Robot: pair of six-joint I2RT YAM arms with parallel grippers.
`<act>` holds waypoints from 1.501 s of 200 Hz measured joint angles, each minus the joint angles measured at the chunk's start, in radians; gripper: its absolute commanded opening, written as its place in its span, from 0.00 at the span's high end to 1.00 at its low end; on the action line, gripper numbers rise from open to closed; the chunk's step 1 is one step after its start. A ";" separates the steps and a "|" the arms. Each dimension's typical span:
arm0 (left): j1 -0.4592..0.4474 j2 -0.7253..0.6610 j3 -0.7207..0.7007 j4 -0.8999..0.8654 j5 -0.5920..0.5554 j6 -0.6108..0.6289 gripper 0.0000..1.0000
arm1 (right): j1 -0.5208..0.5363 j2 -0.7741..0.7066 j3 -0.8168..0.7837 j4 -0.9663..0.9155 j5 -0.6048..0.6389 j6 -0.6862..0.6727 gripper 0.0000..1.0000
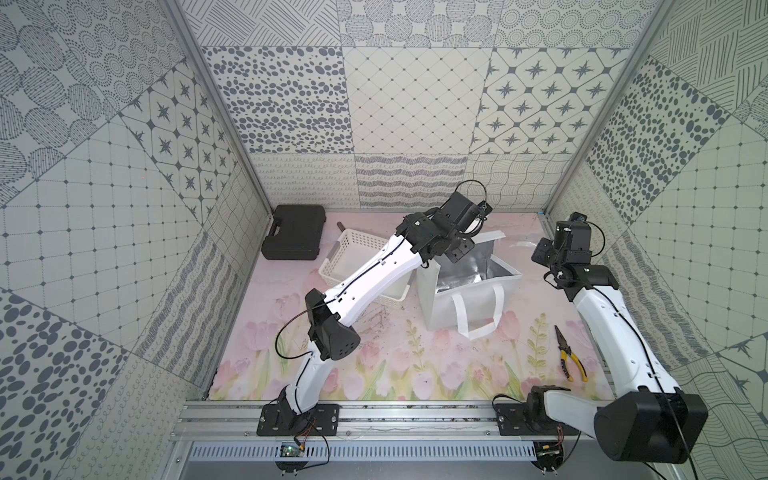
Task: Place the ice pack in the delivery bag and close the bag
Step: Tear off the adhesive seal from the delivery bag, then place the adhesive seal at the center of the board.
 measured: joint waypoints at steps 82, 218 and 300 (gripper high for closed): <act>0.009 0.014 -0.008 -0.013 0.042 0.017 0.86 | 0.000 0.000 0.000 -0.005 -0.001 0.000 1.00; 0.019 -0.003 -0.020 -0.003 -0.004 0.023 1.00 | -0.229 0.092 -0.082 0.027 0.059 0.052 1.00; 0.021 -0.018 -0.020 -0.007 -0.007 0.018 1.00 | -0.138 0.133 -0.126 0.075 -0.089 0.086 0.59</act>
